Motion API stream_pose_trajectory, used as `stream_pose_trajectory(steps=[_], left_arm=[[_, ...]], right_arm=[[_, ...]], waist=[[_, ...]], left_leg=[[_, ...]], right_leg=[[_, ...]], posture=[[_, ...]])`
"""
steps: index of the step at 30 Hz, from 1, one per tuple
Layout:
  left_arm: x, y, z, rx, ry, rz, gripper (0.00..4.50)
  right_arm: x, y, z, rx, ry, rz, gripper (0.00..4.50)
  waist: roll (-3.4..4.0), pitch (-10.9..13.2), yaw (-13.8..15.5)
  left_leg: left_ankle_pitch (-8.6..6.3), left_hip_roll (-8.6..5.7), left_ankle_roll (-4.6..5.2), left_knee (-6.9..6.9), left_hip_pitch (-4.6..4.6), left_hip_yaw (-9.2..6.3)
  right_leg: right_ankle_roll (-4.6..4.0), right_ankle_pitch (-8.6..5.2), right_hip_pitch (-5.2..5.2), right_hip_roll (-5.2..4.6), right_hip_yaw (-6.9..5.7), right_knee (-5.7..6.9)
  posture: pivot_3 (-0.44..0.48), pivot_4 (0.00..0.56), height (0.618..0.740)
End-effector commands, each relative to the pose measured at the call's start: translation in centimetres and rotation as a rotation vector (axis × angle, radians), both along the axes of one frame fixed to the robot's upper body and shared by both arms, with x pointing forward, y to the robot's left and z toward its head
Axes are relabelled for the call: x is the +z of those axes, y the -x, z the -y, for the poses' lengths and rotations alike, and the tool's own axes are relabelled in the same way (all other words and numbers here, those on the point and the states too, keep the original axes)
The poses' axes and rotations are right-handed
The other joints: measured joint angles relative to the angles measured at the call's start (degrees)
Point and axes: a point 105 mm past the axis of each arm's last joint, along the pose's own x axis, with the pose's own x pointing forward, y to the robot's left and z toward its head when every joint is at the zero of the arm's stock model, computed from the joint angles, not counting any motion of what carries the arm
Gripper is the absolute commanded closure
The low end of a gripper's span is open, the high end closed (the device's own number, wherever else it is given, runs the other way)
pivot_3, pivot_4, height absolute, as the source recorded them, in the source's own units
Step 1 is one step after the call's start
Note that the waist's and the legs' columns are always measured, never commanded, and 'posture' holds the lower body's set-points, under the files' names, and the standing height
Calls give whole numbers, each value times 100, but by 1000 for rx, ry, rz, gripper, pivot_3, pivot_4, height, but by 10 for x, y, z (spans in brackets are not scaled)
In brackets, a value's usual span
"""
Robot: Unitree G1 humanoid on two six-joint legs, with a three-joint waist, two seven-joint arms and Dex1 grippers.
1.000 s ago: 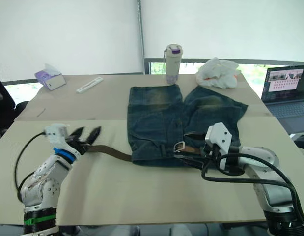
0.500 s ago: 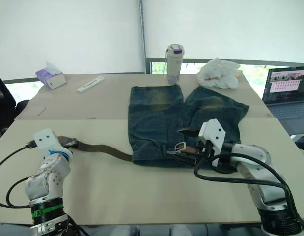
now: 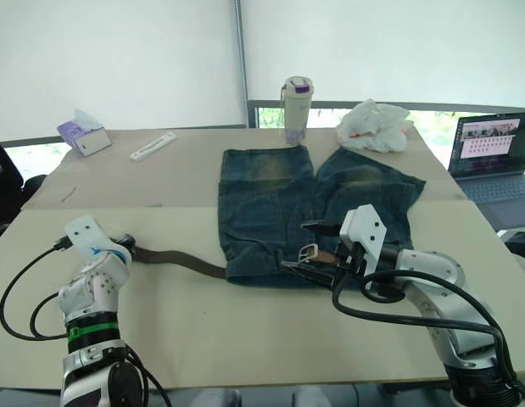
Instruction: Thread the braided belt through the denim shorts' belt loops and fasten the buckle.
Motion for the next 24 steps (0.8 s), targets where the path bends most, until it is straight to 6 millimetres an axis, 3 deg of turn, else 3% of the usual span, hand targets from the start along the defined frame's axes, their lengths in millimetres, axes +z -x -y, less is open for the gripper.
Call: stream_pose_trajectory(steps=[1,3,4,11,14,18,21,24], left_arm=[[-1,0,-2,5,-24,3,3324],[0,1,0,6,-25,19,4273],[1,1,1,5,-31,28,4436],[22,1,7,2,-122,176,4436],[42,-3,11,-33,-145,306,4436],[76,-13,26,-222,-301,440,4436],[114,-20,53,-431,-554,545,4436],[155,-20,118,-761,-861,713,4436]], right_arm=[[10,3,-2,11,-17,40,0],[10,3,-1,10,-17,39,0],[9,2,-1,10,-17,38,0],[10,2,-3,15,-29,33,0],[12,3,-5,29,-57,27,0],[16,4,-3,37,-81,13,0],[18,5,1,33,-92,2,0],[25,6,0,36,-160,-35,0]], waist=[[-1,0,4],[-1,0,6],[-1,0,6],[-4,1,10],[-16,6,12],[-20,8,8],[-20,8,7],[-20,8,38]], left_leg=[[8,-1,-14,-5,-1,-1],[11,-3,-19,-8,-1,-1],[11,-4,-20,-9,-1,-1],[11,-3,-21,-13,-3,-2],[12,-2,-22,-13,-5,-2],[12,-2,-22,-13,-7,-2],[12,-3,-22,-16,-6,-1],[13,-2,-23,-17,-6,-1]], right_leg=[[1,0,-1,0,0,-1],[2,0,0,-3,-1,-2],[3,0,0,-4,0,-3],[3,1,-1,-4,0,-6],[3,1,-2,-3,-1,-7],[3,1,-2,-4,-2,-10],[3,1,-2,-2,-2,-12],[2,2,-2,-3,-3,-15]], posture=[[0,150,740],[0,150,740],[0,150,740],[0,150,740],[0,150,740],[0,150,740],[0,150,740],[0,150,740]])
